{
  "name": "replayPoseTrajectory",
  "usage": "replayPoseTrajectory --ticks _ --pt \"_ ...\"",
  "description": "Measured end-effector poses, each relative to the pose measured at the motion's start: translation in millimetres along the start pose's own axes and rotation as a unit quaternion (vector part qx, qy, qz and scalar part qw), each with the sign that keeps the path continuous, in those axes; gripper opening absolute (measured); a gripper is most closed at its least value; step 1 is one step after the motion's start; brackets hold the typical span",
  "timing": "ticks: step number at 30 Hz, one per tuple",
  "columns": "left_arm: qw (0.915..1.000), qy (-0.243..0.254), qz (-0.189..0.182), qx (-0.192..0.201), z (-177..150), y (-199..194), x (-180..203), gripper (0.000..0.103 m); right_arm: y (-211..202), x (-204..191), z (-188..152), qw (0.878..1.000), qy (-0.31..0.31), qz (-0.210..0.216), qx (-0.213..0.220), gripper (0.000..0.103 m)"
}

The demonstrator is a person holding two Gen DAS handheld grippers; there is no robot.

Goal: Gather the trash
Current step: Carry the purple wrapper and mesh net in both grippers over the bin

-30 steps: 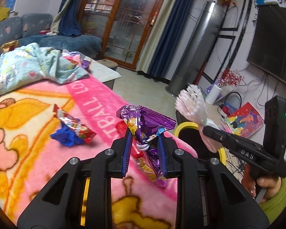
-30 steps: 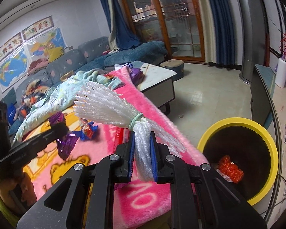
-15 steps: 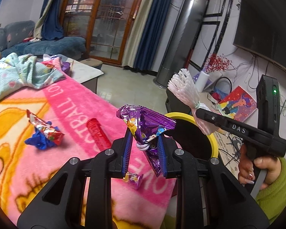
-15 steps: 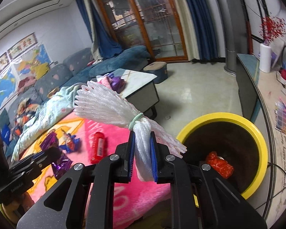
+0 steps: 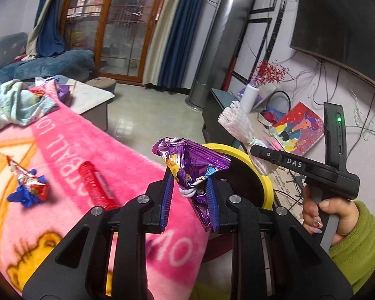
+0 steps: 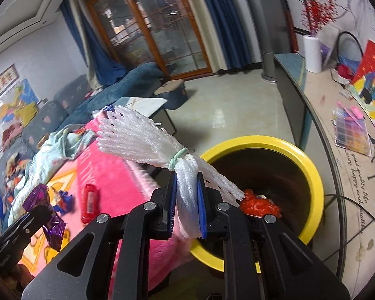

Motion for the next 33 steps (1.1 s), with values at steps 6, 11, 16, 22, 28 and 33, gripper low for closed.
replayPoseTrajectory --ticks 6,11,16,22,28,33 --pt "0.9996 0.023 -0.013 -0.012 -2.4 21.1 21.9 0.018 7.0 34.3 -2.9 0.999 0.027 -0.02 -0.008 0.015" --pt "0.9988 0.037 -0.022 -0.022 -5.2 39.2 35.5 0.018 12.4 54.8 -5.3 0.998 0.047 -0.029 -0.016 0.016" --pt "0.998 0.046 -0.03 -0.032 -8.4 57.4 46.2 0.018 18.0 72.8 -7.6 0.997 0.064 -0.037 -0.022 0.017" --pt "0.9965 0.055 -0.039 -0.049 -13.2 80.6 56.5 0.018 25.4 88.4 -13.8 0.995 0.083 -0.044 -0.034 0.017" --pt "0.9952 0.059 -0.044 -0.065 -15.7 104.9 58.2 0.019 33.9 107.1 -20.5 0.992 0.107 -0.051 -0.045 0.018" --pt "0.9949 0.046 -0.04 -0.081 -19.7 125.3 50.4 0.019 39.8 121.8 -25.8 0.989 0.128 -0.057 -0.052 0.022"
Point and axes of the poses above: each gripper's, at about its wrist camera, not at the fingertips, and y roughly the way its jaws point, x to its right, z to its top, the point moved 10 cm from there along y, roughly the way its jaws point, and after that the axes turned 5 degrees about -z, right-handed, at the moved point
